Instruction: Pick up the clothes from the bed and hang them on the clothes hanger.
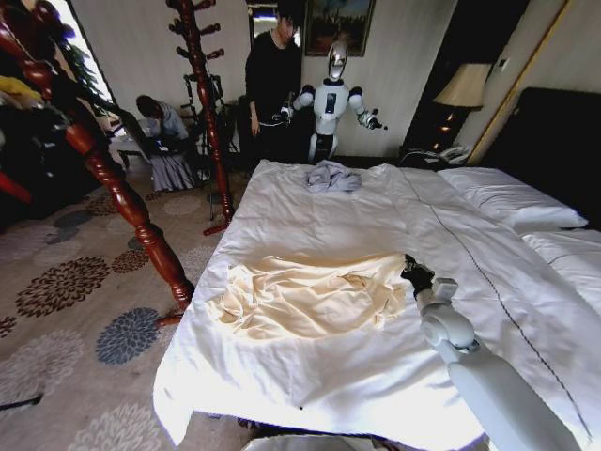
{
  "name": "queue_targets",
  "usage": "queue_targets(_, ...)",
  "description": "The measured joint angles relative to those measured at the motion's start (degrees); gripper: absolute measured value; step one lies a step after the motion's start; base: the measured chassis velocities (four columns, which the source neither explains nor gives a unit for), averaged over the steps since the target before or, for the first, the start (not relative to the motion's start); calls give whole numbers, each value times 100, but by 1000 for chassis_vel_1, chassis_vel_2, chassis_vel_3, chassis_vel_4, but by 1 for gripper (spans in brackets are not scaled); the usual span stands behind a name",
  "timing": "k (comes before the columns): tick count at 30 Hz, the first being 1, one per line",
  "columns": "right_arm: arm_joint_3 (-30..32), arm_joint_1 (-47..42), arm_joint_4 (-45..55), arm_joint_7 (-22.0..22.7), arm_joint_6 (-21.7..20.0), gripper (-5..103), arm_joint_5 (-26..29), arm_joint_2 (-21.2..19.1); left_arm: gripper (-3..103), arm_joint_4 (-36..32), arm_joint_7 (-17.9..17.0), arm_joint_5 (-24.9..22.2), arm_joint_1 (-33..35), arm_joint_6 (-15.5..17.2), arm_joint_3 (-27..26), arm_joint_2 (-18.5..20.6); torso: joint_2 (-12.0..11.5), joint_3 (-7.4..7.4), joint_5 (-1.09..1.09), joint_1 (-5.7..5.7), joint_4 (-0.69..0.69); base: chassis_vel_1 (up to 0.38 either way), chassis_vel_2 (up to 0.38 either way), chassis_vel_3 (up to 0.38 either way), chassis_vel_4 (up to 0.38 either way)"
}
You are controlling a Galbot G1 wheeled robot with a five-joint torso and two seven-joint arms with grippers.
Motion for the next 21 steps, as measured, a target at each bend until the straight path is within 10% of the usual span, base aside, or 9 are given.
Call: queue_targets(21, -84, 112, -45, 79, -35, 0, 27, 79, 16, -868, 186, 127, -53, -88, -151, 252, 0, 0, 0, 0, -1, 0, 0, 0, 0)
